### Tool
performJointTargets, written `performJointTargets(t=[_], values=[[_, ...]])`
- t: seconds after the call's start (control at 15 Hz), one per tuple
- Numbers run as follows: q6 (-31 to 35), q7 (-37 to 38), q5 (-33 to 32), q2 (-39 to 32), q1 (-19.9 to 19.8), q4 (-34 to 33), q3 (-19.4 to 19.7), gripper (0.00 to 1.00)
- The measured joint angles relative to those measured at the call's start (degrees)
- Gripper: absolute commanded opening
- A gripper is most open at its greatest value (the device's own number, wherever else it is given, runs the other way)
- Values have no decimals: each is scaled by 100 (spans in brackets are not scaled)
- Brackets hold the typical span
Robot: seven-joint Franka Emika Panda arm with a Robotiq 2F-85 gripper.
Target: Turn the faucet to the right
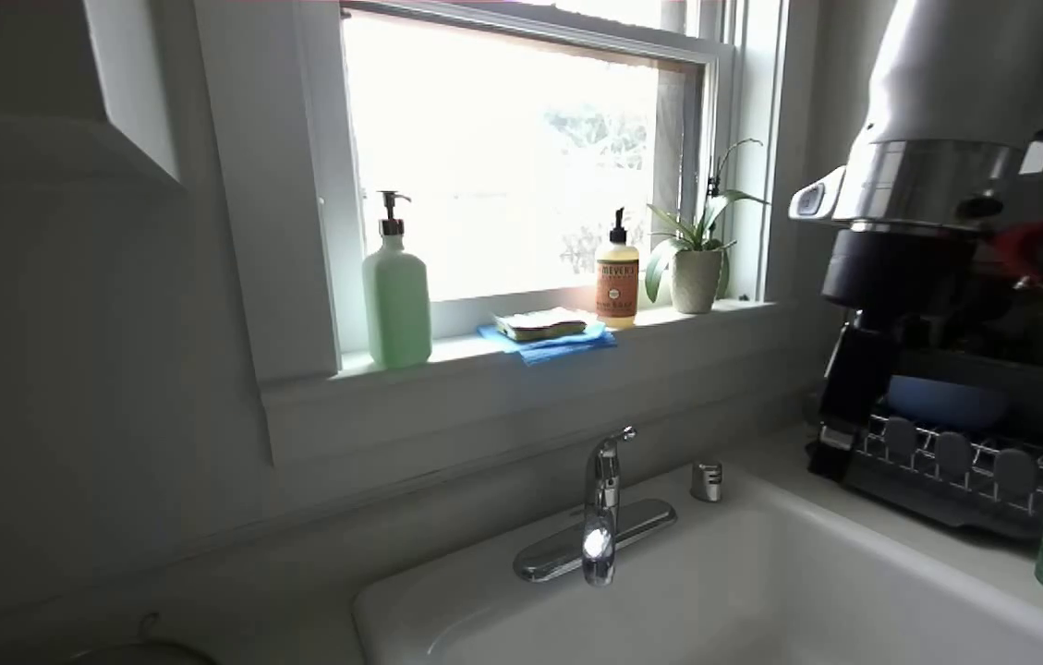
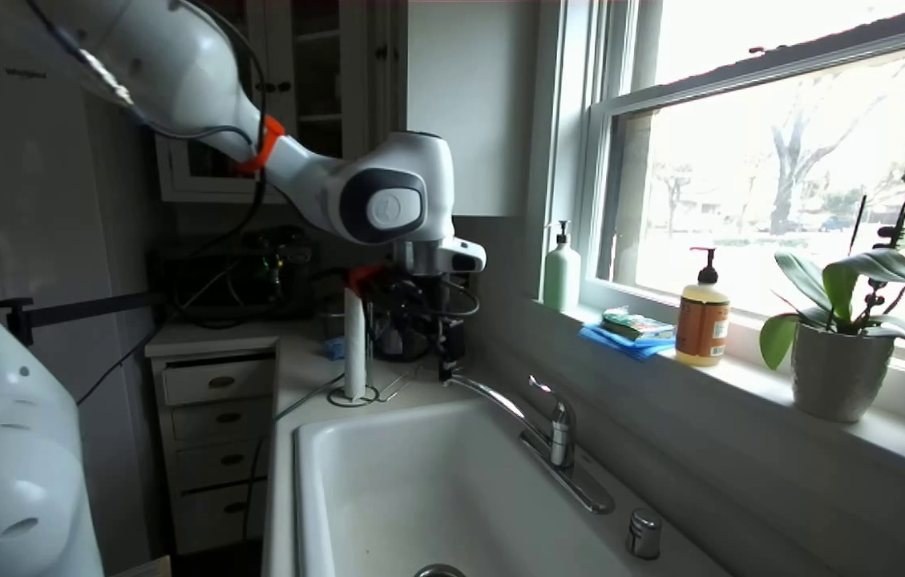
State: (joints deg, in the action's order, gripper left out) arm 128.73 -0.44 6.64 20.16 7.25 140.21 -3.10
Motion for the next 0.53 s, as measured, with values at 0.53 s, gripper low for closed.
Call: performJointTargets(t=[0.53], values=[[373, 735, 26, -1683, 13, -1380, -306, 100]])
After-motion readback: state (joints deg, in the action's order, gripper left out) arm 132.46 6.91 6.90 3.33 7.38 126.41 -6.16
